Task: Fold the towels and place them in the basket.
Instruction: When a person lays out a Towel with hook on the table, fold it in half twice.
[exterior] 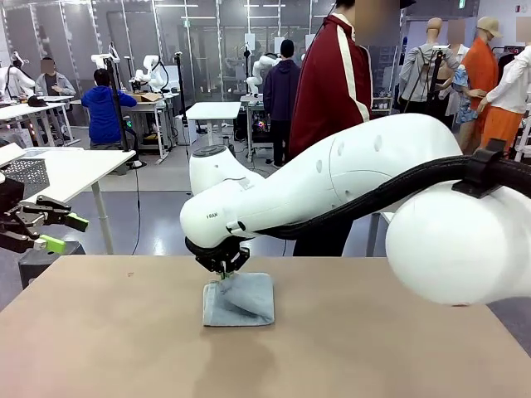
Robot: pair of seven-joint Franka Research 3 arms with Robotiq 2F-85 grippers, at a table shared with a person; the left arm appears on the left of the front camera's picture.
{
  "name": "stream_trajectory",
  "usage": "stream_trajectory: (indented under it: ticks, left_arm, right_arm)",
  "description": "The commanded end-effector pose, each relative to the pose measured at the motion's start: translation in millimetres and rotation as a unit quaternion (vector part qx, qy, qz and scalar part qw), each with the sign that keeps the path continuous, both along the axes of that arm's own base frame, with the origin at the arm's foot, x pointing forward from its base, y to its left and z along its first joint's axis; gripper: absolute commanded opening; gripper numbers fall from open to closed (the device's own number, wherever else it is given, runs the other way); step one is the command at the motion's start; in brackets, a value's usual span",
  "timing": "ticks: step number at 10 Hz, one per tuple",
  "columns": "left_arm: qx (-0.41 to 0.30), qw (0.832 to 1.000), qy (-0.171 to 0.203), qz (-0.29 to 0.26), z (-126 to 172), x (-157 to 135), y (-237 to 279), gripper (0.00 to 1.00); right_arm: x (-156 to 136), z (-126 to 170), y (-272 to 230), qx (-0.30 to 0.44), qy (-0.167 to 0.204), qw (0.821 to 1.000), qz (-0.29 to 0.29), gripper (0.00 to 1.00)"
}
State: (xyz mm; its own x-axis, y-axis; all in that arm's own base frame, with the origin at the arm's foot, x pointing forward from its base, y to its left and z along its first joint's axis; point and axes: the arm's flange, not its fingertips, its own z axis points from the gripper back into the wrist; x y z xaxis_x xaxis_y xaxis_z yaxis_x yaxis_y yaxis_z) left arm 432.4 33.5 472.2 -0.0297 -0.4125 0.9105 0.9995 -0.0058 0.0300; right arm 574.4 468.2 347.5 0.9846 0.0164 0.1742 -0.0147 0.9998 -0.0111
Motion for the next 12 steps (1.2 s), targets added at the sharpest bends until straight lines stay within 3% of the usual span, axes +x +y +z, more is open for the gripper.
stream_trajectory:
  ticks: [1,4,7,8,10,11,12]
  left_arm:
    - [-0.008,1.0,-0.004,-0.003,2,-4,0,0.85]
    - [-0.008,1.0,-0.004,-0.003,2,-4,0,0.85]
    - [-0.008,1.0,-0.004,-0.003,2,-4,0,0.85]
    - [-0.008,1.0,-0.004,-0.003,2,-4,0,0.85]
    - [-0.008,1.0,-0.004,-0.003,2,-4,0,0.85]
    - [-0.008,1.0,-0.004,-0.003,2,-4,0,0.85]
    - [-0.008,1.0,-0.004,-0.003,2,-4,0,0.85]
  right_arm:
    - [3,-6,4,0.018,-0.011,1.0,-0.015,0.0]
    - [-11,-21,12,-0.006,0.021,0.999,0.04,0.0]
    - [-15,-24,10,0.003,0.03,0.998,0.051,0.0]
    - [-15,-23,9,0.012,0.022,0.999,0.037,0.2]
    - [-17,-26,10,0.015,0.03,0.999,0.041,0.4]
    - [-19,-26,11,0.019,0.033,0.998,0.046,0.48]
    - [-22,-23,10,0.025,0.035,0.998,0.05,0.42]
